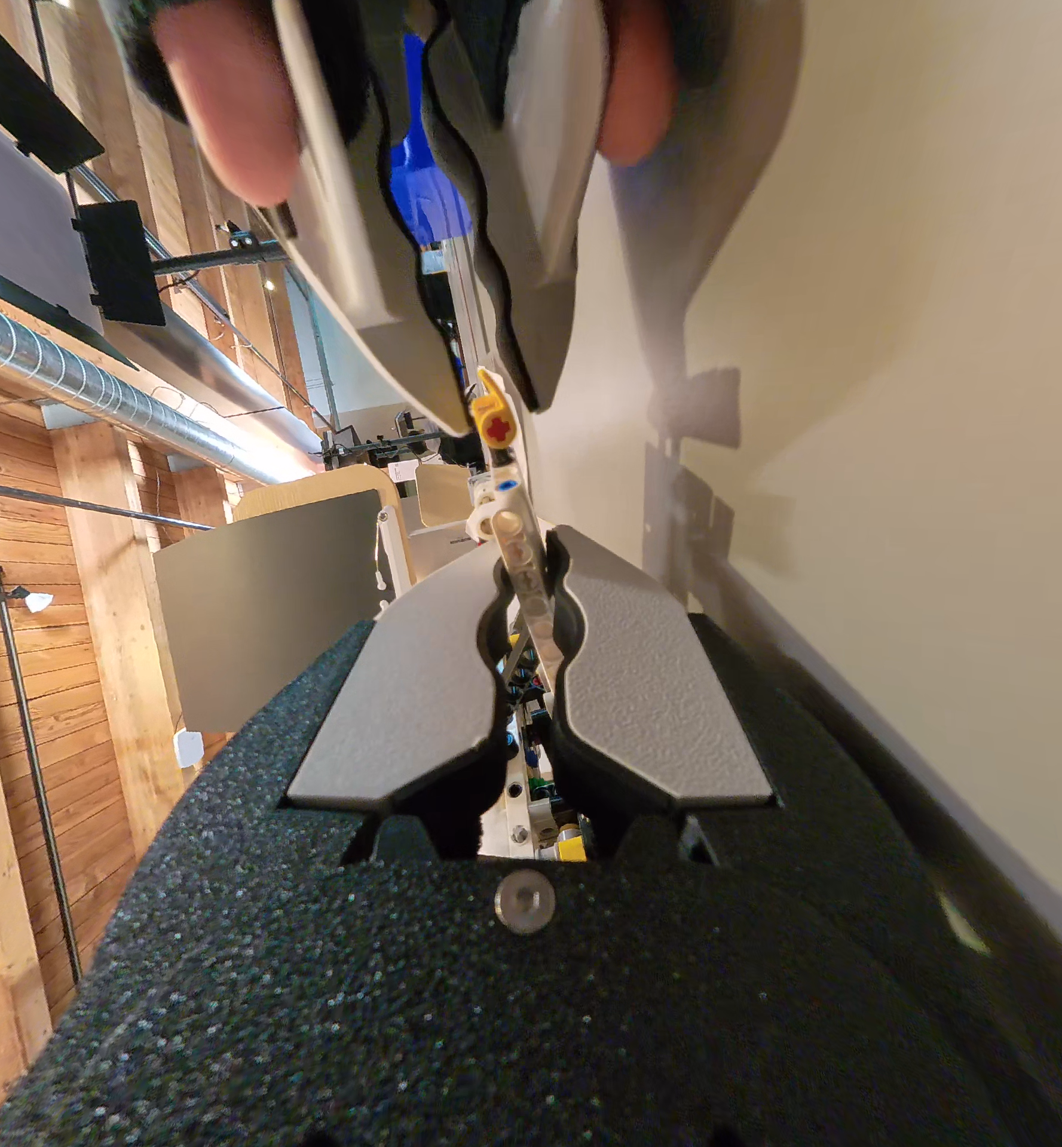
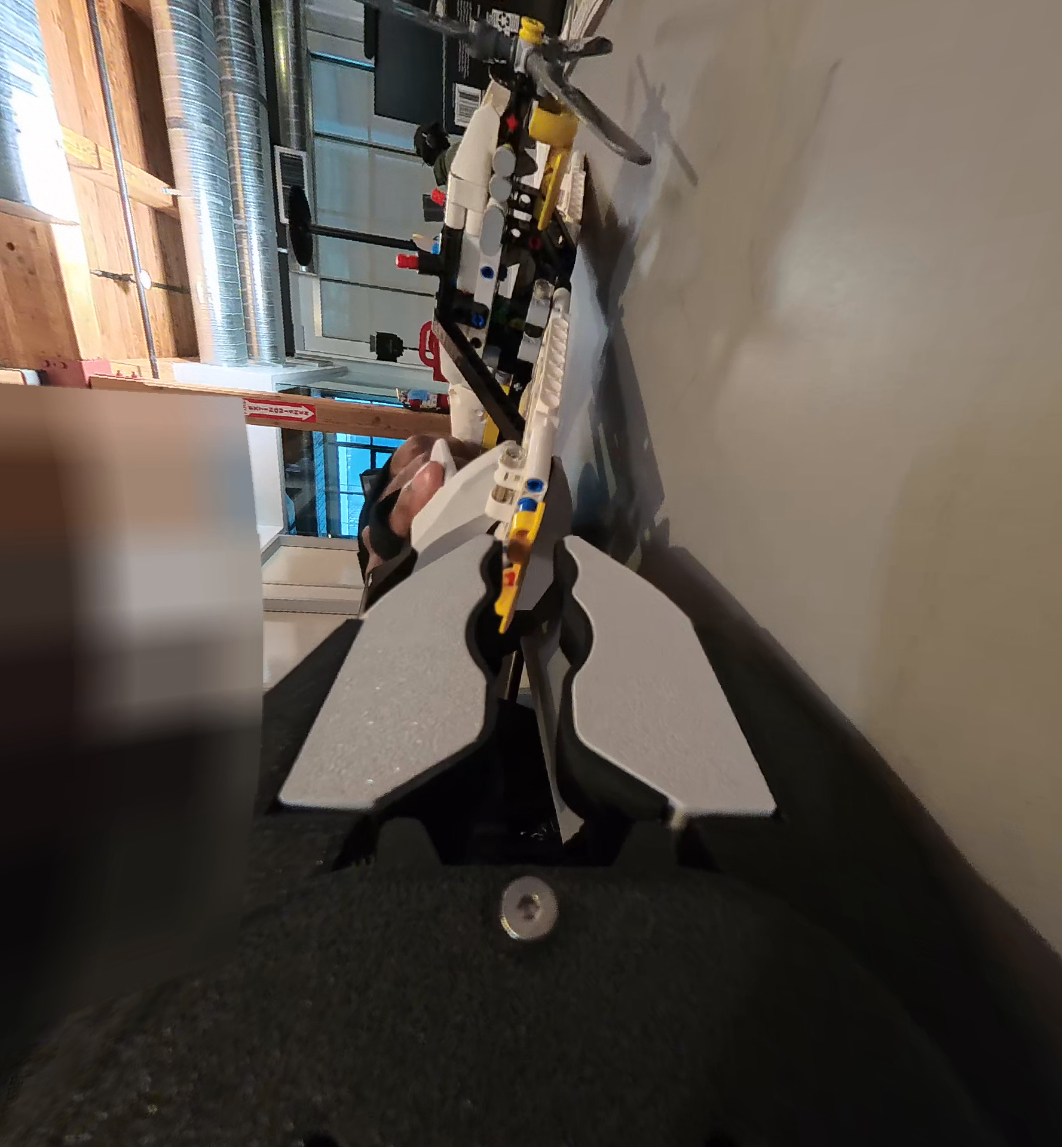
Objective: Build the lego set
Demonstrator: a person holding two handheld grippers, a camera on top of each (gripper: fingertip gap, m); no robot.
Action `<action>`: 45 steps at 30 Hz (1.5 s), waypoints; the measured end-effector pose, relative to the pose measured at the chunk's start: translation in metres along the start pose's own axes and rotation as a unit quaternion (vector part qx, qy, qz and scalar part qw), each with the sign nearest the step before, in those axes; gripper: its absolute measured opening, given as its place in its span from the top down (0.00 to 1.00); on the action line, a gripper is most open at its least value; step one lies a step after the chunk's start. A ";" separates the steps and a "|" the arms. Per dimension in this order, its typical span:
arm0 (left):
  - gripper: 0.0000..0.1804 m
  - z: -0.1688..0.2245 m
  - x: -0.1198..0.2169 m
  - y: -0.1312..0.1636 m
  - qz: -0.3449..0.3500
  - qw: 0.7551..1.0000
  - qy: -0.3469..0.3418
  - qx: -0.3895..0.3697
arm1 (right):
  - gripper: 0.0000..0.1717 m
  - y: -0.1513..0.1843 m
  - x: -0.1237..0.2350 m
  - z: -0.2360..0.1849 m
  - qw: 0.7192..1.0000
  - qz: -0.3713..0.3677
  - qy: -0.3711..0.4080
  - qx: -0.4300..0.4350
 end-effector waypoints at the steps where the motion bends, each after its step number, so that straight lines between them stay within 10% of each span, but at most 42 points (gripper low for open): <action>1: 0.96 0.000 0.000 -0.001 0.002 1.000 -0.001 0.001 | 0.92 0.000 -0.001 0.000 1.000 0.000 0.001 0.003; 25: 0.97 0.008 0.003 -0.003 -0.028 0.996 0.029 -0.078 | 0.95 0.003 -0.010 0.006 0.996 0.072 0.046 -0.004; 45: 0.95 0.003 -0.001 0.008 -0.036 0.998 0.040 0.009 | 0.94 -0.001 -0.012 0.003 0.992 0.119 -0.014 -0.034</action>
Point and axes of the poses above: each gripper's, where its closed fingertips meet, x back along the fingers, y out of its underside, z = x × y across the jaws, the point moved 6 cm from there along x, back along the fingers, and after that the axes turned 12 degrees about -y, right-handed, at the moved point
